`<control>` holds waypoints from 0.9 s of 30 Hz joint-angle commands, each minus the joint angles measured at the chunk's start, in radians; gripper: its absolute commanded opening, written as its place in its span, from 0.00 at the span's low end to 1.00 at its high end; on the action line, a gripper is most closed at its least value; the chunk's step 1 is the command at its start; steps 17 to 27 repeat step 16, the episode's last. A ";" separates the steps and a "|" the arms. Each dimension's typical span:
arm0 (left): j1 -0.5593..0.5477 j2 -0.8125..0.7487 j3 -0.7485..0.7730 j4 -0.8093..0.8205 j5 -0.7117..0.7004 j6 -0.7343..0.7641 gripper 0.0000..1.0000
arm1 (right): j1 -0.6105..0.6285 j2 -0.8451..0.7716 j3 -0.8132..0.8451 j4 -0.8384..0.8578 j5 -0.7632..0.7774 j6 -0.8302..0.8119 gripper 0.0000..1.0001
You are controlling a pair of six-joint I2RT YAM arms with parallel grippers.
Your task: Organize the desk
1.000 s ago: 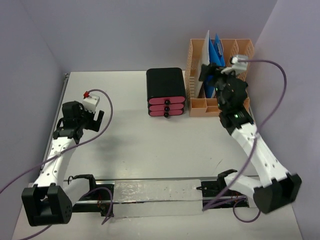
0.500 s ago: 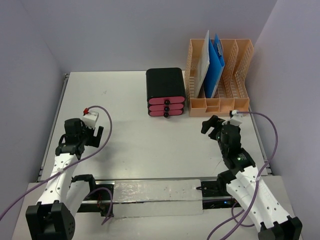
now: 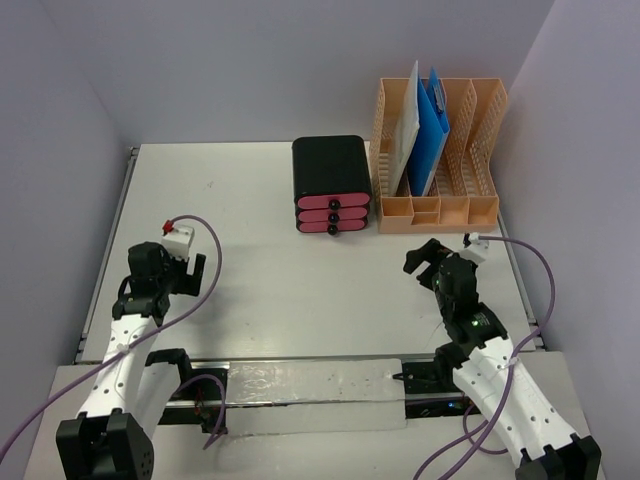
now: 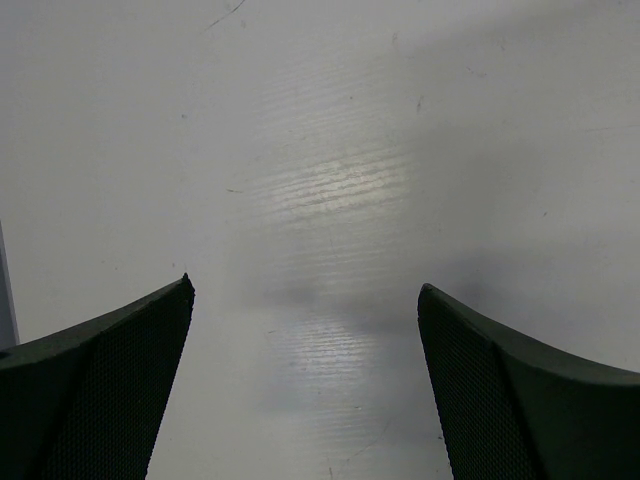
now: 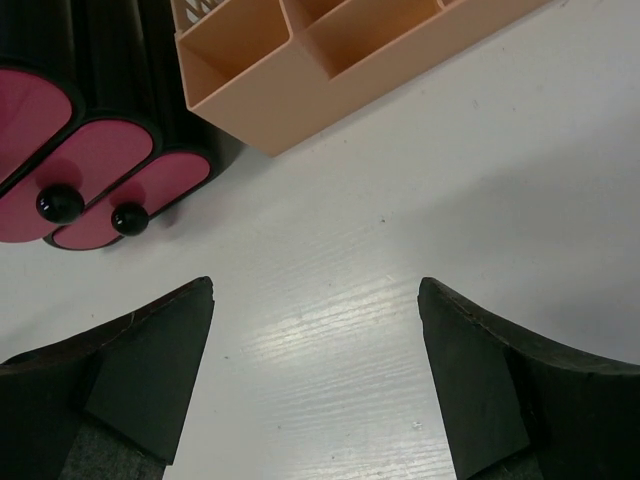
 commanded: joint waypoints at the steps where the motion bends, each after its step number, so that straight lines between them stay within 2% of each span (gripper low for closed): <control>1: 0.007 -0.009 -0.005 0.042 0.022 -0.006 0.99 | 0.000 -0.010 -0.007 0.015 0.019 0.023 0.90; 16: 0.007 -0.025 -0.008 0.033 0.031 0.001 0.99 | 0.000 -0.090 -0.065 0.072 -0.044 -0.018 0.87; 27: 0.007 -0.025 -0.008 0.033 0.031 0.001 0.99 | 0.000 -0.090 -0.065 0.072 -0.044 -0.018 0.87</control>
